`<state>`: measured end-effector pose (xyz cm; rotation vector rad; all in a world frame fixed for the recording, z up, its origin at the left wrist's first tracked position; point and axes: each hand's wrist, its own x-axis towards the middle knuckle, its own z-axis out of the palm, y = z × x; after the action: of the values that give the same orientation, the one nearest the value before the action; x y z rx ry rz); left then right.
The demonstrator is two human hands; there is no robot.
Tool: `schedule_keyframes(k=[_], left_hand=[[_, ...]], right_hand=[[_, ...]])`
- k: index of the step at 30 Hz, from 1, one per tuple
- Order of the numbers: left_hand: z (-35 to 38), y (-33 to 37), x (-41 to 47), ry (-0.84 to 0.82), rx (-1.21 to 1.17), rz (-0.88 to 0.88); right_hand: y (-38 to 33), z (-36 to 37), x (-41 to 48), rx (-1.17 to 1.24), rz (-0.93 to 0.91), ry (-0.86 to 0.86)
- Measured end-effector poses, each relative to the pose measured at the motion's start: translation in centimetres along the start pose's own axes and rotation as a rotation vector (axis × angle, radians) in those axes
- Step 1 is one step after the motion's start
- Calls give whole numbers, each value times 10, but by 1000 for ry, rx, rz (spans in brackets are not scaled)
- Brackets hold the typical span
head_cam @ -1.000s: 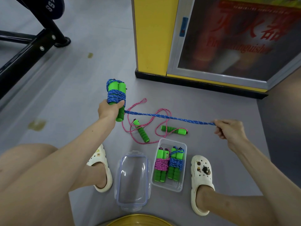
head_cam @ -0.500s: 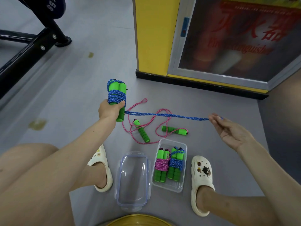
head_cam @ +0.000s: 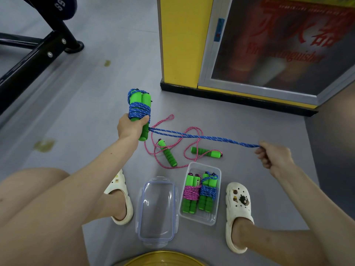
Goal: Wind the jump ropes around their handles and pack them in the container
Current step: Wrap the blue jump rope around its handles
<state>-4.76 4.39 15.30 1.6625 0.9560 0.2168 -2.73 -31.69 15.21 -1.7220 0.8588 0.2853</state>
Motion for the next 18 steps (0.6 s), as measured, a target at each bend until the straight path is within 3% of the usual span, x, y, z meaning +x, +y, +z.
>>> schedule_keyframes(k=[7, 14, 18], left_hand=[[6, -5, 0, -15, 82, 44], [7, -7, 3, -2, 85, 34], [10, -9, 1, -15, 104, 46]], right_hand=[[-5, 2, 3, 274, 262, -85], [-13, 7, -3, 574, 185, -116], [-15, 3, -6, 621, 186, -129]])
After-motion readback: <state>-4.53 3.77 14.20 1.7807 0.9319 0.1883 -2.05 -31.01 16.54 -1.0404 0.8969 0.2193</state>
